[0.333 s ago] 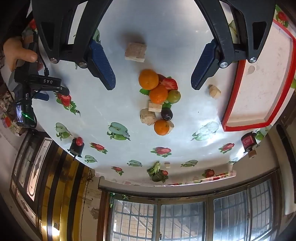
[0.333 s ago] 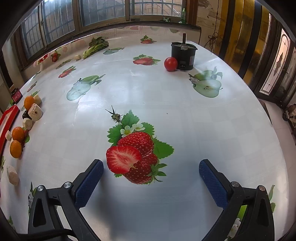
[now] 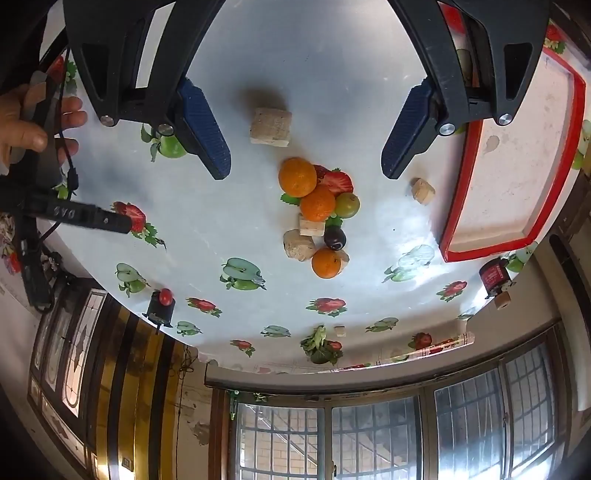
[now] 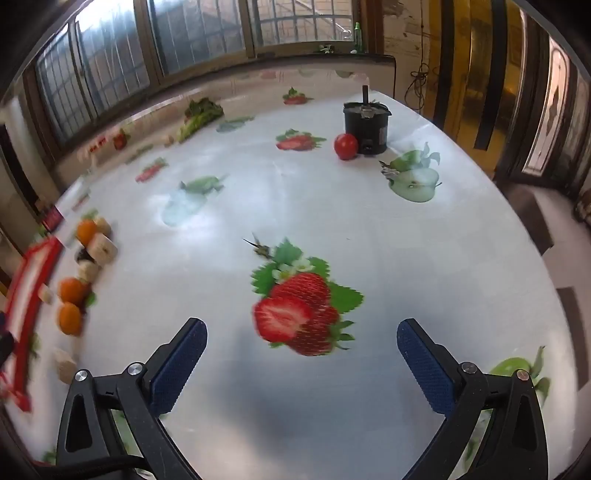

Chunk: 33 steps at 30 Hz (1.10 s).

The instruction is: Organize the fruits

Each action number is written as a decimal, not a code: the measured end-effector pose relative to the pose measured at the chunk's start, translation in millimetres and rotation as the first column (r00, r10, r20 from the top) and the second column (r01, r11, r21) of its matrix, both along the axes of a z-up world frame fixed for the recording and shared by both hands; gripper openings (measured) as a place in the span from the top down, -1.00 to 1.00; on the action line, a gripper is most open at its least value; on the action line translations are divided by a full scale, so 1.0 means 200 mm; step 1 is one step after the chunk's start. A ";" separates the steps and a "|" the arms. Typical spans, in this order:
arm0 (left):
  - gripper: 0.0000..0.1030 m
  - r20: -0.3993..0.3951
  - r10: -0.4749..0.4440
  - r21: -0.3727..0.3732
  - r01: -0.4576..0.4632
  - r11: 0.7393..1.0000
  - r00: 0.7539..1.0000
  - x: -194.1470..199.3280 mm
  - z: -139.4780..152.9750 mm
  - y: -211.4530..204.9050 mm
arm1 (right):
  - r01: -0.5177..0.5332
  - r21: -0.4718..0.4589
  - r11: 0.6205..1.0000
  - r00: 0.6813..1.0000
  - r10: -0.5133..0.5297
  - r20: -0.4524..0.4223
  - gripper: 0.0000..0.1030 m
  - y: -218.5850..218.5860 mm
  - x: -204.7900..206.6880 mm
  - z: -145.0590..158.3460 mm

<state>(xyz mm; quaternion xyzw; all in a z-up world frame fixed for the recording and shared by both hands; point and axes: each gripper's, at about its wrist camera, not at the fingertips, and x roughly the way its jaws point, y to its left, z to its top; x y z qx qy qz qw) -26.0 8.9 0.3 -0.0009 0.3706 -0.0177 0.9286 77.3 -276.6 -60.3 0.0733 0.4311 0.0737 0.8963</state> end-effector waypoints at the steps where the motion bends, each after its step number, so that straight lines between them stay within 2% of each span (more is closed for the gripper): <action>1: -0.63 -0.002 0.005 0.005 -0.005 1.000 1.000 -0.01 -0.01 0.00 | -0.024 0.083 0.996 1.000 0.025 -0.008 -1.00 0.00 -0.01 0.02; 3: -0.63 -0.007 0.006 0.003 -0.006 1.000 1.000 -0.02 -0.01 0.02 | -0.065 0.170 0.983 0.997 0.069 -0.019 -1.00 0.03 -0.02 0.05; 6: -0.63 -0.015 0.024 0.010 -0.023 1.000 1.000 -0.04 -0.02 0.05 | -0.106 0.075 0.992 0.994 0.106 0.010 -1.00 0.18 -0.05 0.14; 10: -0.63 -0.018 0.058 0.027 -0.057 0.998 0.998 -0.09 -0.02 0.09 | -0.206 -0.043 0.978 0.978 0.207 0.035 -1.00 0.36 -0.12 0.21; 14: -0.63 -0.012 0.098 0.061 -0.097 0.993 0.995 -0.13 -0.01 0.12 | -0.298 -0.152 0.943 0.952 0.304 0.022 -1.00 0.51 -0.20 0.21; 19: -0.63 -0.013 0.138 0.068 -0.137 0.988 0.990 -0.16 0.01 0.19 | -0.358 -0.250 0.900 0.921 0.384 0.064 -1.00 0.61 -0.28 0.26; 27: -0.63 0.016 0.176 0.082 -0.177 0.981 0.984 -0.20 0.05 0.23 | -0.386 -0.298 0.873 0.891 0.437 0.125 -1.00 0.67 -0.32 0.44; 33: -0.63 0.041 0.187 0.086 -0.190 0.978 0.981 -0.21 0.09 0.25 | -0.395 -0.284 0.873 0.885 0.445 0.136 -1.00 0.68 -0.33 0.44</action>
